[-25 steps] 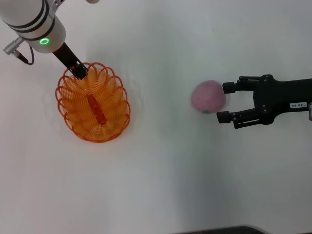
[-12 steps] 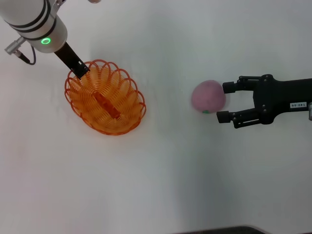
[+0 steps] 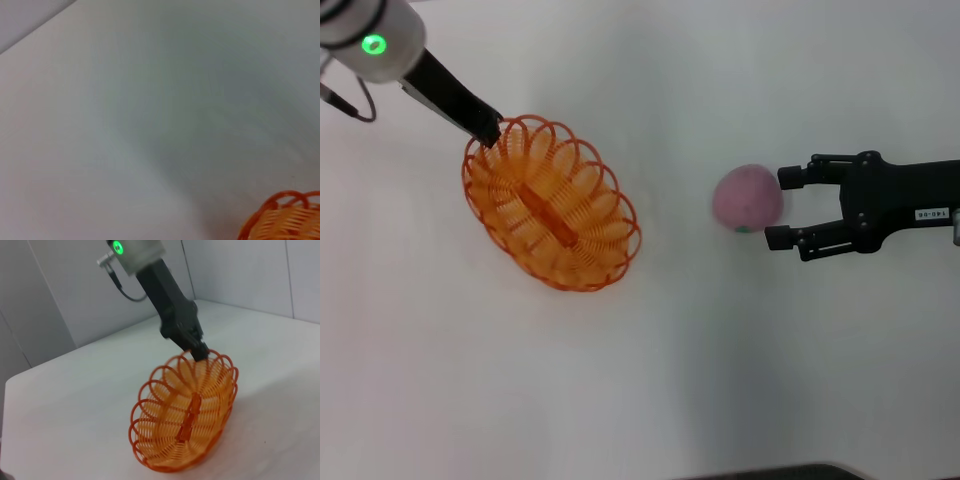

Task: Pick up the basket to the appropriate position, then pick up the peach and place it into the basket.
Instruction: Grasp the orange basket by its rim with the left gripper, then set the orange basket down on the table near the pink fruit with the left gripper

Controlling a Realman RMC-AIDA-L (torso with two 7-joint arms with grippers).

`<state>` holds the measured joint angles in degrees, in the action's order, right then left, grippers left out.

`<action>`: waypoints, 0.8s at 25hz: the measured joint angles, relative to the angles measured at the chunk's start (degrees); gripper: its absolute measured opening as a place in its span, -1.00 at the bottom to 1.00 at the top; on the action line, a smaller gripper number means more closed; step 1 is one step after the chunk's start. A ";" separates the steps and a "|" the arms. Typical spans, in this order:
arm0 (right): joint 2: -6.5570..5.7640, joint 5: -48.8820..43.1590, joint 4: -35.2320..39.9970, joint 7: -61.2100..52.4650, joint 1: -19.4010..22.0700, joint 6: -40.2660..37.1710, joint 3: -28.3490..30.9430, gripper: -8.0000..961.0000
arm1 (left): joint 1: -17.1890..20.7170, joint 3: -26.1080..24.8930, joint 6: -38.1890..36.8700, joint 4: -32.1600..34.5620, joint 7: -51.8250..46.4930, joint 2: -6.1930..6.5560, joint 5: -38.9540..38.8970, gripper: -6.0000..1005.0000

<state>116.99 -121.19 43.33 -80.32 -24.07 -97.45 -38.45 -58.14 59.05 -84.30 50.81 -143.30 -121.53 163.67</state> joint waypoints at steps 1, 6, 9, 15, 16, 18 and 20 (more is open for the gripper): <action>0.03 0.00 0.00 0.02 0.01 0.00 0.00 0.96 | 0.21 -1.16 -1.82 1.42 0.01 -0.05 -0.02 -0.83; 0.10 0.00 0.00 0.11 -0.04 -0.01 -0.11 0.97 | 1.13 -7.01 -9.53 5.05 -0.22 -0.20 -2.40 -0.87; 0.29 0.00 -0.03 0.99 -0.10 -0.02 -0.13 0.97 | 1.66 -10.57 -12.12 6.29 -1.53 -0.22 -4.49 -0.90; 0.96 0.00 -0.16 2.95 -0.07 -0.03 -0.14 0.97 | 5.51 -17.70 -10.22 6.97 -5.97 -1.32 -11.65 -0.90; 0.96 0.00 -0.16 2.95 -0.07 -0.03 -0.14 0.97 | 6.69 -18.11 -9.17 6.89 -6.72 -1.64 -12.94 -0.89; 0.97 -0.01 -0.18 2.98 0.17 -0.02 -0.14 0.97 | 9.10 -18.21 -6.96 6.36 -8.28 -2.13 -15.18 -0.88; 1.01 -0.01 -0.18 2.98 0.39 -0.02 -0.14 0.97 | 11.77 -17.97 -4.77 5.39 -9.52 -2.33 -16.86 -0.87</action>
<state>118.01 -121.20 43.15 -77.34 -23.68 -97.47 -38.58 -46.37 41.08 -89.07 56.21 -152.82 -123.86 146.81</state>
